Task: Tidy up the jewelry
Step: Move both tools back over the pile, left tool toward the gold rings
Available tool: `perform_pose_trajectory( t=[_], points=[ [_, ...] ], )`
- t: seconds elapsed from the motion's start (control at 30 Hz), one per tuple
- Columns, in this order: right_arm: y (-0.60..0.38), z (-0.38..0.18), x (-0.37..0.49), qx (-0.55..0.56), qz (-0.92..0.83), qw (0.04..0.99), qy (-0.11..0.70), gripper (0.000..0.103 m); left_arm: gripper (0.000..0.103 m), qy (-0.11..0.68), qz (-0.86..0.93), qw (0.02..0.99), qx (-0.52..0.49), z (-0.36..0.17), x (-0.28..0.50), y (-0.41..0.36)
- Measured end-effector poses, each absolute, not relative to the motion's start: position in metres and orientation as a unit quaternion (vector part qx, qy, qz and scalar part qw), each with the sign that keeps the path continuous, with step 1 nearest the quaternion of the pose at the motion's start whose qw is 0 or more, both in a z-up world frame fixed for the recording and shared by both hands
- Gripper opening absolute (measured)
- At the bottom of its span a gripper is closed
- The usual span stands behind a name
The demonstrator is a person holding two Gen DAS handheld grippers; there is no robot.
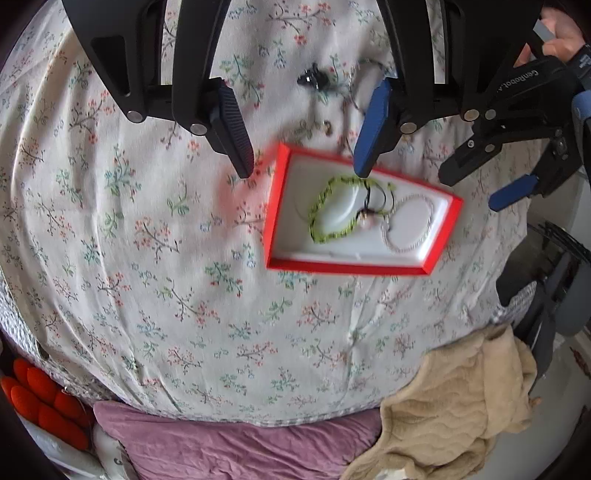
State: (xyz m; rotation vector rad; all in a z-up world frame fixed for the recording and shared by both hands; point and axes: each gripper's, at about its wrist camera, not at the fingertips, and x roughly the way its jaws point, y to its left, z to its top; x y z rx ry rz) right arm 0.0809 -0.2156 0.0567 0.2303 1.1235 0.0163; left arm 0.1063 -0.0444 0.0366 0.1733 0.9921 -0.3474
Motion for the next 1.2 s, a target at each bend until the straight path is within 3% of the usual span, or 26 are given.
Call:
perform_pose_trajectory(
  t=[0.57, 0.97, 1.13, 1.2],
  points=[
    [-0.220, 0.027, 0.048, 0.089, 0.004, 0.809, 0.581, 0.064, 0.095, 0.545, -0.160, 0.819, 0.079, 0.000, 0.079, -0.012],
    [-0.222, 0.008, 0.039, 0.086, 0.006, 0.788, 0.609, 0.064, 0.095, 0.586, -0.186, 0.789, 0.010, -0.016, 0.080, 0.001],
    [-0.222, 0.008, 0.039, 0.087, 0.006, 0.788, 0.610, 0.064, 0.084, 0.586, -0.211, 0.782, -0.025, -0.012, 0.081, -0.007],
    [-0.222, 0.008, 0.040, 0.087, 0.006, 0.787, 0.610, 0.064, 0.071, 0.588, -0.218, 0.779, -0.028, -0.012, 0.082, -0.015]
  ],
)
